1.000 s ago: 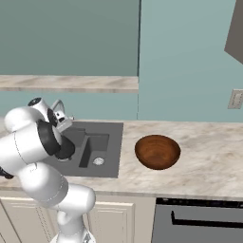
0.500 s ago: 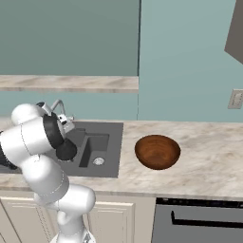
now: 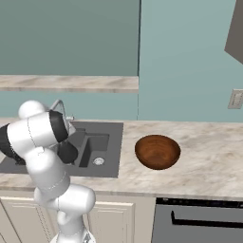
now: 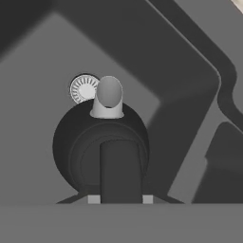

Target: Place the kettle in the left basin and the bowl in the right basin of the sink.

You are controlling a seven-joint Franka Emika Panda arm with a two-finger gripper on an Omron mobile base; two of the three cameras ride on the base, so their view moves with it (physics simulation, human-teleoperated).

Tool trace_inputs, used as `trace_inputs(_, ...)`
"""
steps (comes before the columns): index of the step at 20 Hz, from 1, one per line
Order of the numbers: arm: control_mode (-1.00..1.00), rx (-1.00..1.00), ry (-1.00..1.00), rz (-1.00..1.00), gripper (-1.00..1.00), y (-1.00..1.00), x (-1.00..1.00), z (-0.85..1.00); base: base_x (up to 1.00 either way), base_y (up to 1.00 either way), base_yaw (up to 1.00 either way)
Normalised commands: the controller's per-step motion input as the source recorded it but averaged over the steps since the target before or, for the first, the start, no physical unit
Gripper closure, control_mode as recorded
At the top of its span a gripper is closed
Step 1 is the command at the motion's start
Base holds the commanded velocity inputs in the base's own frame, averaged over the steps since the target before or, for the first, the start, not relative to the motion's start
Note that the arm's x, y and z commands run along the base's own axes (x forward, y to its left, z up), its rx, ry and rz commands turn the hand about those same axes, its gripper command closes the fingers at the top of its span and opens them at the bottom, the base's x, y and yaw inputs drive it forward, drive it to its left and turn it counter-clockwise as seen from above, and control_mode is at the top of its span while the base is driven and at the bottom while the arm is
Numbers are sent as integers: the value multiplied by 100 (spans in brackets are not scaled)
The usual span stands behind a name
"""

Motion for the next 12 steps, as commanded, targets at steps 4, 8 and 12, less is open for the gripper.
trace_inputs(4,-100,0,0,-3,100,0,5,-30,0,0,0)
trace_inputs(8,-100,0,0,-4,100,0,4,-30,0,0,0)
trace_inputs(12,-100,0,0,-3,100,0,3,-24,0,0,0)
